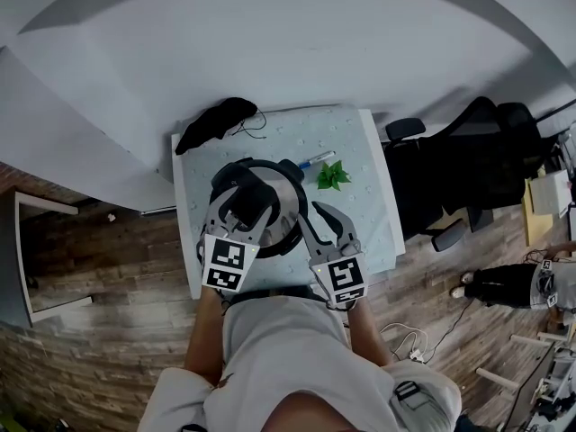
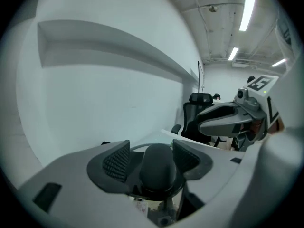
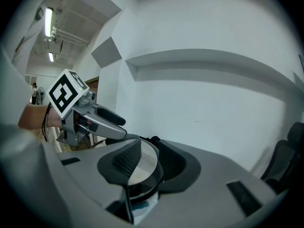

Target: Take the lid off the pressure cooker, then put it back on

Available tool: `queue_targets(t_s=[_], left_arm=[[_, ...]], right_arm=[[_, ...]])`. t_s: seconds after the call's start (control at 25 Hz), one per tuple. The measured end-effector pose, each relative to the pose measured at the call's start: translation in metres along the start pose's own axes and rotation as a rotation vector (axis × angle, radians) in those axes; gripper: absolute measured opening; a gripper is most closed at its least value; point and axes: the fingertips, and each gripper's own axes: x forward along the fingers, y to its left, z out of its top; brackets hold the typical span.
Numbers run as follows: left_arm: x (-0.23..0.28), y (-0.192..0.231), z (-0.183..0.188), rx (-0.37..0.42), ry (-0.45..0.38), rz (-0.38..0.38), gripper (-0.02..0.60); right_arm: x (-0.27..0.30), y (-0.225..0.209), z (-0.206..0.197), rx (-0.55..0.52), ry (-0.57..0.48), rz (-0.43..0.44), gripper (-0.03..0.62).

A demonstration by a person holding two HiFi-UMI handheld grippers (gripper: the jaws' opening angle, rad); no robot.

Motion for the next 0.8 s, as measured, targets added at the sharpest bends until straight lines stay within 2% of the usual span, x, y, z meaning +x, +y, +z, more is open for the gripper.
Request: queue_targets(t_s=[0.2,0.32,0.56,0.68,0.8], left_arm=[[-0.024,0.005,-0.007,-0.007,-0.063,0.051,0.268],[-0.033,0.005,-0.015,-0.036,-0.077,0.041,0.263],[-0.037,0.000,-0.019,-0.038,-0.075,0.012,0.255],[-0.038,0.000,-0.015,-0.038,-0.085,0.024,0.255],[-0.039,0.000,-0.012,-0.039,-0.082,0.068,0.255]], right_arm=[[-0.002,0.008,0.002,-0.014,0.005,-0.015,0.115],[0.000,0.013,0.002,-0.013,0.007,-0.026,0.115],[0.005,0.019,0.005,-0.008,0.011,-0.038,0.115],[0.008,0.021,0.006,-0.004,0.003,-0.023,0.115],[0.008,0.022,0.005,0.002,-0.010,0.019,0.115]])
